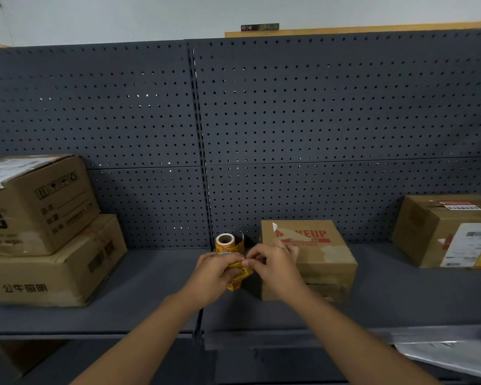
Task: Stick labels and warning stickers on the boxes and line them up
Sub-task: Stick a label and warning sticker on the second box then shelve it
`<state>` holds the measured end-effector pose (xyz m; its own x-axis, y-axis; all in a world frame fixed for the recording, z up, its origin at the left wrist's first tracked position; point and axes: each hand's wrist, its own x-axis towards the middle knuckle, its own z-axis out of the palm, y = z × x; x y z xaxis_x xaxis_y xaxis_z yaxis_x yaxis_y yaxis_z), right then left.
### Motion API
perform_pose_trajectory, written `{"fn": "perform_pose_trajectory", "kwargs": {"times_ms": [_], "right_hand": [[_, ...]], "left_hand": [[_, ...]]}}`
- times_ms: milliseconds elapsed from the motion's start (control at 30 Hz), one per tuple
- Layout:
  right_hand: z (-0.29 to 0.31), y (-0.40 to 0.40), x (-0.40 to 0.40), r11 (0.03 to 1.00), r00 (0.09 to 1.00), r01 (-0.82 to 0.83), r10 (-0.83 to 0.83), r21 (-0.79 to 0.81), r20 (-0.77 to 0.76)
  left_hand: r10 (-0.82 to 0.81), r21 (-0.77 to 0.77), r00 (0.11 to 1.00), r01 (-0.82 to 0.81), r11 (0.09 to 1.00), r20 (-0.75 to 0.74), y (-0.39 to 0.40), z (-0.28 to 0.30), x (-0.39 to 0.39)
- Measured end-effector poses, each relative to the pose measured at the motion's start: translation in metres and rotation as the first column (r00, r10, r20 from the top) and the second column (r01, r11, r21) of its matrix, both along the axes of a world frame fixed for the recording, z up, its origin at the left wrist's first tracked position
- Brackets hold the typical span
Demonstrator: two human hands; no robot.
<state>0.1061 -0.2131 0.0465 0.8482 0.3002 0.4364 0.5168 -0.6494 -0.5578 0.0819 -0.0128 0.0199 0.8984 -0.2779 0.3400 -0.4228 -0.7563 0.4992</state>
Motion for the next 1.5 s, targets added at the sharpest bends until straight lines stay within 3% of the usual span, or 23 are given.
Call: {"fn": "perform_pose_trajectory", "kwargs": {"times_ms": [233,567,867,1067,1300,1500], "right_hand": [[0.000,-0.002,-0.003,0.991,1.000,-0.001,0.003,-0.134,0.010],[0.001,-0.005,-0.002,0.995,0.998,-0.051,0.048,-0.086,-0.037],[0.016,-0.017,-0.002,0.992,0.980,-0.114,0.120,0.049,-0.157],[0.031,-0.034,-0.001,0.979,0.946,-0.099,0.147,0.177,-0.288],[0.050,-0.072,0.002,0.901,0.940,0.073,0.081,0.427,-0.331],[0.046,-0.091,0.001,0.879,0.944,0.185,-0.034,0.440,-0.329]], "left_hand": [[0.024,-0.001,1.000,-0.024,1.000,0.001,-0.001,-0.007,0.000],[0.074,0.065,0.997,-0.076,0.995,0.039,0.000,-0.011,-0.004],[0.150,-0.011,0.989,-0.150,0.989,-0.010,0.006,-0.013,-0.012],[0.203,0.055,0.978,-0.201,0.978,-0.047,0.006,-0.012,-0.015],[0.278,0.207,0.960,-0.265,0.942,-0.035,0.002,-0.012,-0.011],[0.213,0.078,0.966,-0.204,0.976,-0.143,-0.013,0.000,-0.008]]}}
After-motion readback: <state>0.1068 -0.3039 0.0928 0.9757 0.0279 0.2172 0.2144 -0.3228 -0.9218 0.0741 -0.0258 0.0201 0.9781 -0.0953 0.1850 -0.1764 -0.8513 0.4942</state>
